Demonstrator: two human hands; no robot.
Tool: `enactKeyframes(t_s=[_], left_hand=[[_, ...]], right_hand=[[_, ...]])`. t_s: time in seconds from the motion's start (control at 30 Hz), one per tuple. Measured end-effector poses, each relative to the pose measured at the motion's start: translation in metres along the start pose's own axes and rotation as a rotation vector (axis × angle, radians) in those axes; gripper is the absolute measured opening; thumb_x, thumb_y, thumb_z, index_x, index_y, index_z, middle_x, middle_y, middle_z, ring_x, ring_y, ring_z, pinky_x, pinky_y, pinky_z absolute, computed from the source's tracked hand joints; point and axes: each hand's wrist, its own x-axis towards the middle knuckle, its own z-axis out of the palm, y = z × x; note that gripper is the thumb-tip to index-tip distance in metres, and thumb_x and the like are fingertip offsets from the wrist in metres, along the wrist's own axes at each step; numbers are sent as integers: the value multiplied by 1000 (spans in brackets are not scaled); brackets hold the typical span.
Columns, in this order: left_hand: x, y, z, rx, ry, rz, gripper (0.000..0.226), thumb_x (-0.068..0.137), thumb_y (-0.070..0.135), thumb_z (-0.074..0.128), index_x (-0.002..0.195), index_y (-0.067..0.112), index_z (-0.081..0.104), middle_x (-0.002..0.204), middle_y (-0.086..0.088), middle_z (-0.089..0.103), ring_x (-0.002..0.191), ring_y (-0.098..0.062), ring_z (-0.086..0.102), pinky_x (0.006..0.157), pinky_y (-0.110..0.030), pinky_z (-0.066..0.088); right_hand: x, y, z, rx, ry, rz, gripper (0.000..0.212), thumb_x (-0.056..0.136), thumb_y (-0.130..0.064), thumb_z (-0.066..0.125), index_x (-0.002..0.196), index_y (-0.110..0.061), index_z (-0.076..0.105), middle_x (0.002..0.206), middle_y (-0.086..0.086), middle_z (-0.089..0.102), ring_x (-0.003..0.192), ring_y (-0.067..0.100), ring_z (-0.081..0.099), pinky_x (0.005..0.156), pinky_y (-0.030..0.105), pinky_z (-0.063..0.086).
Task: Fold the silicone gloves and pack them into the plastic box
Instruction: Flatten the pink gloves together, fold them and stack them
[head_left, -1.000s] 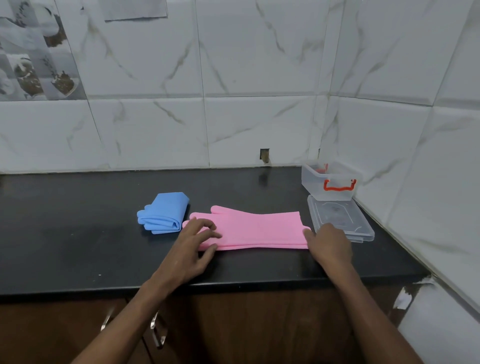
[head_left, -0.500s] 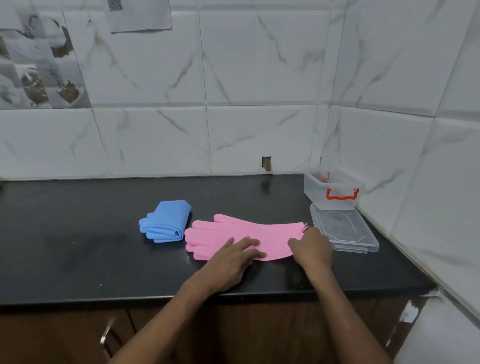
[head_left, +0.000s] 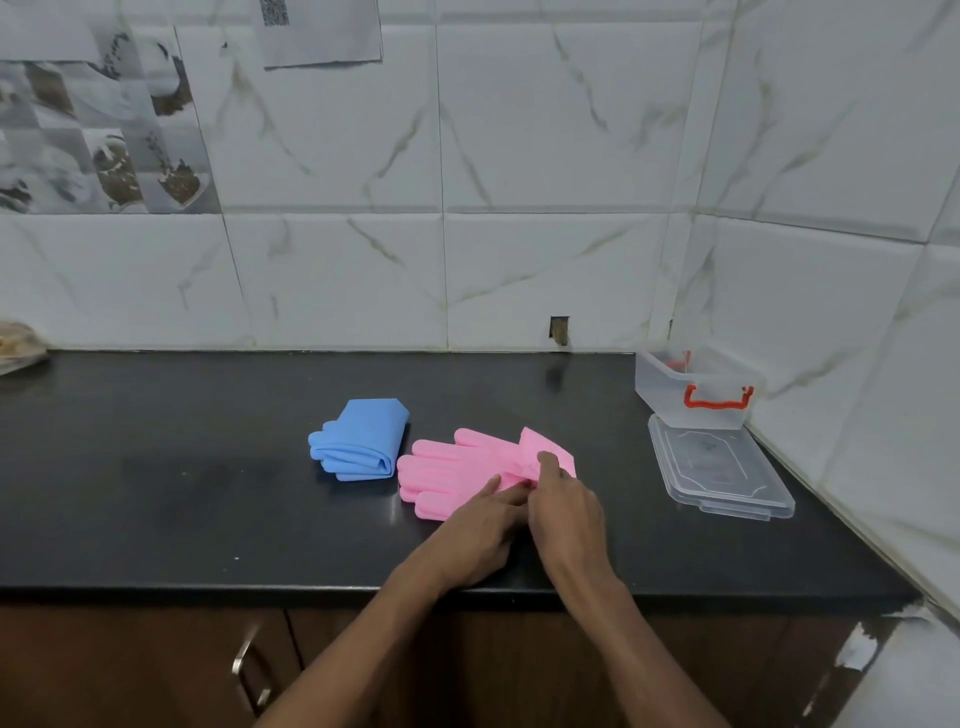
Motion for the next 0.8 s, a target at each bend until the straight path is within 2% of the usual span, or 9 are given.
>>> enactKeyframes(t_s=[0.1,0.2,0.3,0.4,0.47,0.53,0.63,0.7,0.8], left_hand=[[-9,0,-8,-282,317,-177,39,82,-6,47,102,13,74,109,1,74,102,-6,63,103,-27,47],[-13,-4,-13,-408,624,-378,31,84,-9,50,96,9,72,98,3,72,91,-5,64,83,-18,52],[-9,-1,-14,-391,550,-521,22,95,13,56,112,12,70,105,10,68,93,-7,64,81,-11,46],[0,-4,-21,-444,496,-648,24,92,23,56,83,11,74,79,2,75,79,-18,69,82,-35,56],[11,-7,-33,-569,452,-736,24,87,22,58,75,7,73,72,-6,75,78,-22,72,85,-42,57],[25,-7,-40,-637,407,-777,23,86,19,62,77,0,71,75,-15,75,73,-24,71,87,-45,57],[45,-2,-43,-472,332,-764,24,80,18,73,73,-3,65,75,-22,65,66,-23,58,82,-43,57],[51,4,-41,-340,232,-757,32,74,16,81,102,5,69,103,-15,61,80,-23,60,82,-29,52],[51,2,-33,-280,145,-721,68,73,7,82,136,15,56,135,-12,49,104,-23,63,83,-17,41]], right_hand=[[2,4,2,-48,-86,-49,33,93,-11,45,126,-12,50,119,11,63,105,32,61,79,36,46],[0,3,9,-97,-208,-127,40,94,-5,41,132,-11,48,133,11,55,121,30,50,100,36,38],[-8,1,17,-87,-299,-232,50,94,-6,38,144,-8,37,154,13,34,144,25,26,120,37,13],[-14,10,13,28,-392,-339,62,94,-7,35,154,-15,23,163,4,16,151,17,9,119,27,-5],[-14,17,3,190,-441,-322,65,91,-2,36,152,-23,29,161,0,22,150,18,13,118,25,0],[-14,19,-7,391,-407,-261,64,88,1,38,145,-28,42,154,-2,39,144,19,30,118,25,19],[-7,23,-17,573,-41,-38,52,84,9,44,123,-17,66,127,0,66,119,13,59,104,19,39],[2,32,-22,470,82,200,36,89,4,50,116,-10,69,117,6,70,103,17,64,89,21,46],[10,43,-22,171,-32,349,23,95,-25,53,102,-8,68,104,10,70,91,23,64,71,25,45]])
